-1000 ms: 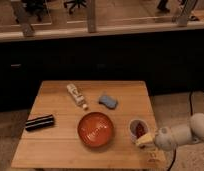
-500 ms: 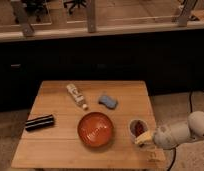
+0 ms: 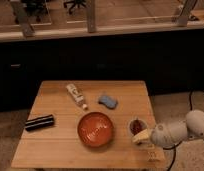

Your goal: Place the pepper in the ceramic cup

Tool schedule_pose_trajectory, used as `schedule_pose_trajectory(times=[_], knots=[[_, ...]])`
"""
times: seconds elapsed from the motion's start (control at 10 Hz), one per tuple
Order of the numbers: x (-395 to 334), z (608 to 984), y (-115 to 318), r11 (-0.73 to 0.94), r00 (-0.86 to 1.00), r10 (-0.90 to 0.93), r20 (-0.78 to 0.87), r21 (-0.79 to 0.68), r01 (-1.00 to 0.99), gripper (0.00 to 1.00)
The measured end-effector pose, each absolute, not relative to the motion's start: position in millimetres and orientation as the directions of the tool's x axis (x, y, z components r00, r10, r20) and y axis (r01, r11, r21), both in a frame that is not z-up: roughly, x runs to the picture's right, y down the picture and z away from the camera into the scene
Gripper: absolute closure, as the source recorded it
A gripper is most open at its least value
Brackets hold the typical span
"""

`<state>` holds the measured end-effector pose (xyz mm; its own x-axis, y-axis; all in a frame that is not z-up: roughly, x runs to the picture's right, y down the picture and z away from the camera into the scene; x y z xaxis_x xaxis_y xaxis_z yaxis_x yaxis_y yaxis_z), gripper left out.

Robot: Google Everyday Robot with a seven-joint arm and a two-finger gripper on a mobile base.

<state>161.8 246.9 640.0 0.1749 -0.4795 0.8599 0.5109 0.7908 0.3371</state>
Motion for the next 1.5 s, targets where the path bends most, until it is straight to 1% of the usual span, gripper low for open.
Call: schedule_pose_trajectory(times=[0.2, 0.3, 0.4, 0.5, 0.6, 1.1, 1.2, 1.3, 1.4, 1.5], knots=[[168, 639, 244, 0.789, 0.176, -0.484, 0.857, 0.34, 0.512, 0.5], [168, 640, 243, 0.787, 0.176, -0.487, 0.856, 0.343, 0.513, 0.37], [163, 639, 243, 0.78, 0.168, -0.494, 0.853, 0.349, 0.518, 0.28], [158, 640, 242, 0.776, 0.164, -0.5, 0.85, 0.355, 0.522, 0.22], [152, 641, 239, 0.771, 0.162, -0.506, 0.848, 0.359, 0.526, 0.2], [146, 641, 240, 0.758, 0.154, -0.521, 0.84, 0.373, 0.535, 0.2], [141, 641, 240, 0.753, 0.149, -0.527, 0.837, 0.378, 0.538, 0.22], [139, 641, 237, 0.752, 0.149, -0.528, 0.836, 0.38, 0.538, 0.25], [140, 641, 234, 0.755, 0.154, -0.529, 0.835, 0.379, 0.535, 0.24], [143, 641, 233, 0.754, 0.153, -0.527, 0.836, 0.377, 0.537, 0.2]])
